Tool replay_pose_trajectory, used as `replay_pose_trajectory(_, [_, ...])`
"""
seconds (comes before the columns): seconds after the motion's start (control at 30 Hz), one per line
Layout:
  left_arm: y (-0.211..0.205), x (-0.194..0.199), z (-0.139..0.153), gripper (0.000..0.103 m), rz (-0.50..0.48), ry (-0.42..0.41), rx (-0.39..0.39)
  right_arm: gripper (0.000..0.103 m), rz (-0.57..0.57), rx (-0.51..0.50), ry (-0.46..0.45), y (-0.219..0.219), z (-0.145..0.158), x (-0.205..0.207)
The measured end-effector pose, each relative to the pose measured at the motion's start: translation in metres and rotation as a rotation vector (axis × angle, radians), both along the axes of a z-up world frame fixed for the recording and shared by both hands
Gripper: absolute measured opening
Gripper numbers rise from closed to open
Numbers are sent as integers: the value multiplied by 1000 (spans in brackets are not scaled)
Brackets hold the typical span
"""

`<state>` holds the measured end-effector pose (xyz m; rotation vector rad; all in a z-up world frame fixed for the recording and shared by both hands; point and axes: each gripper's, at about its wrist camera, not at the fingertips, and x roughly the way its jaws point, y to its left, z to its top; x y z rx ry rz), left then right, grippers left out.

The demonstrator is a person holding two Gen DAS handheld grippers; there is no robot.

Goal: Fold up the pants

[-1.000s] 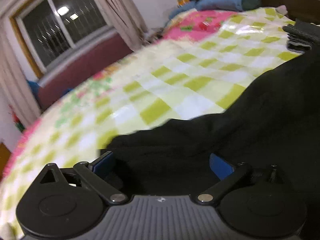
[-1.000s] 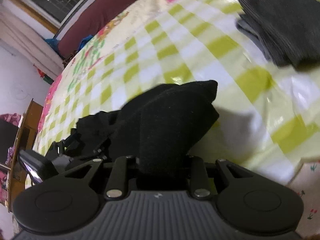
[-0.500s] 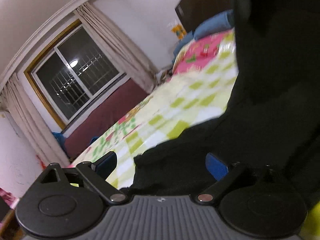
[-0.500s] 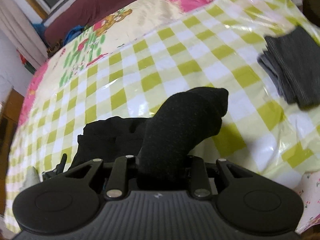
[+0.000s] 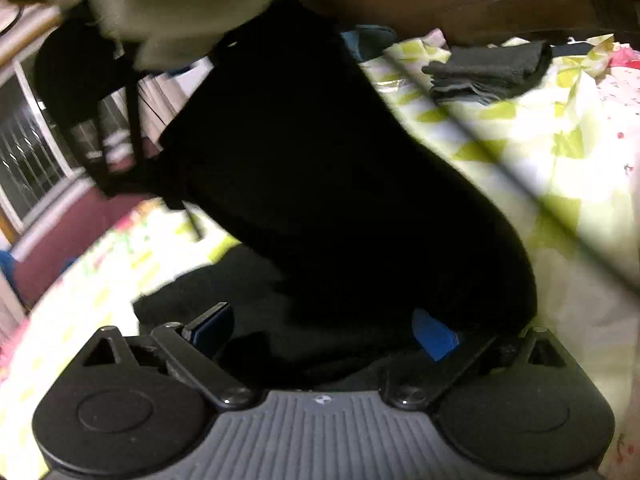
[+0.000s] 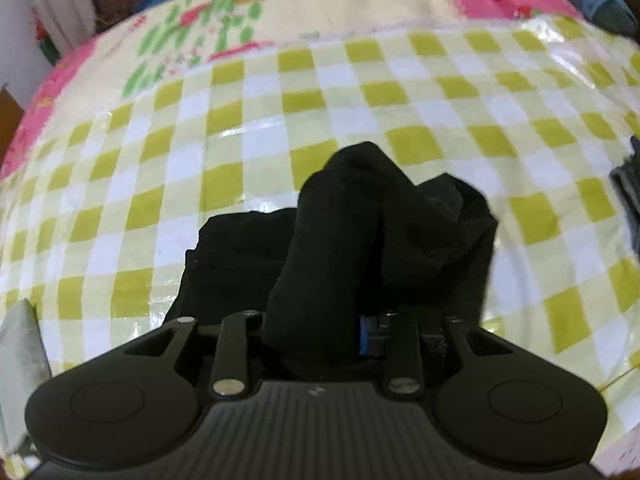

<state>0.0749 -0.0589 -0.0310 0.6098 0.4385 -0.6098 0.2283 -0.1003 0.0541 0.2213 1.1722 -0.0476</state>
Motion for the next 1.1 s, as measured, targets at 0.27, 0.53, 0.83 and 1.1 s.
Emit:
replay_pose_trajectory(0.27, [11, 1, 3, 103, -9, 42, -1, 55, 106, 74, 8, 41, 2, 3])
replay_pose_trajectory(0.53, [35, -16, 22, 103, 121, 74, -30, 56, 162, 110, -123, 14, 28, -16])
replay_pose_trajectory(0.83, [67, -41, 57, 103, 251, 206, -237, 62, 309, 81, -61, 28, 11, -8])
replay_pose_trajectory(1.1, [38, -3, 48, 103, 368, 359, -281, 50, 366, -49, 10, 29, -20, 13])
